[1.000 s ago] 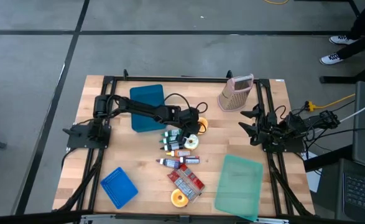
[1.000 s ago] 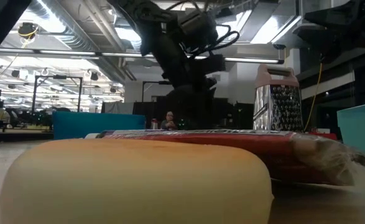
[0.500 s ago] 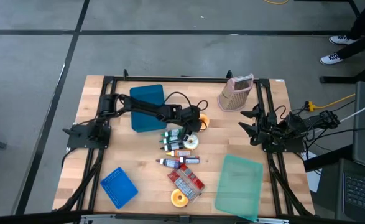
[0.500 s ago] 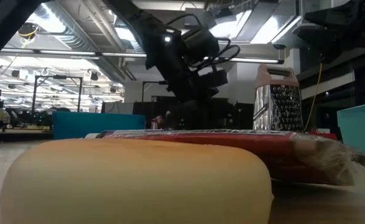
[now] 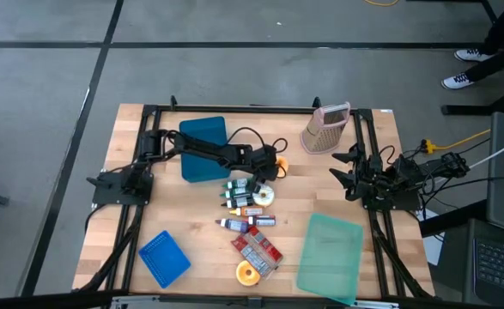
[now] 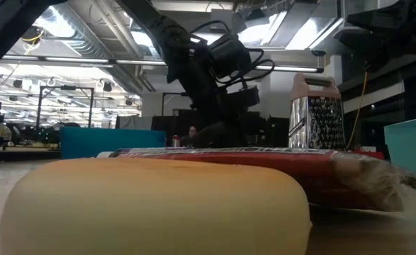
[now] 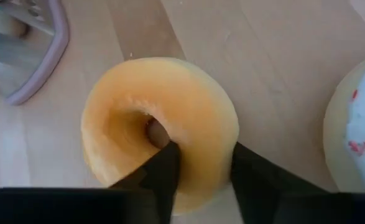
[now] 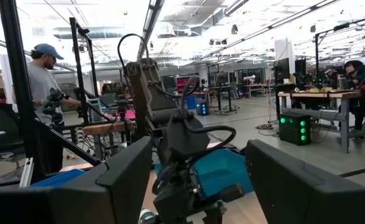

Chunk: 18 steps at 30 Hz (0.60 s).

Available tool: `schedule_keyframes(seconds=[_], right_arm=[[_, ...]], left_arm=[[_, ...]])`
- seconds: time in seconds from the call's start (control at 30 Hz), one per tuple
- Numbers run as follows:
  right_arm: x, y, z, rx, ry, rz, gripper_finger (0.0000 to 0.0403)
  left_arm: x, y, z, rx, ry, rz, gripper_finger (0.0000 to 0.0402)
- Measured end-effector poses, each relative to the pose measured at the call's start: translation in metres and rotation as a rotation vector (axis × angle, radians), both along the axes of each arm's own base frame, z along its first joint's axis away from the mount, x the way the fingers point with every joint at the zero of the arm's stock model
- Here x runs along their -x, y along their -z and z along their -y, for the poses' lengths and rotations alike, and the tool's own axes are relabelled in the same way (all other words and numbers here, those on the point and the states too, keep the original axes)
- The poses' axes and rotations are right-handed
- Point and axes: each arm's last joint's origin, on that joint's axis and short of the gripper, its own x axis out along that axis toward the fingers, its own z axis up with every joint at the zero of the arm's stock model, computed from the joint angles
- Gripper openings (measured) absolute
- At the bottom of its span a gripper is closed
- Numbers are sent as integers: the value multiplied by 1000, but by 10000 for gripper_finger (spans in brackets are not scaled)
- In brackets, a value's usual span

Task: Pick & Place Food Item
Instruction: Put the top orange donut into the blue bin

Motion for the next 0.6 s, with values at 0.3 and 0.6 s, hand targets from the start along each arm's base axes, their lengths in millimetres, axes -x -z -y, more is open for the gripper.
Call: schedule_keyframes(seconds=[0.3,0.6], right_arm=[[0,0,0,-1,0,0,254],[0,0,0,5,1,-5,254]], left_arm=[[-13,-24,-1,-15,-61,16,17],[-5,-84,17,75,-33,-83,15]])
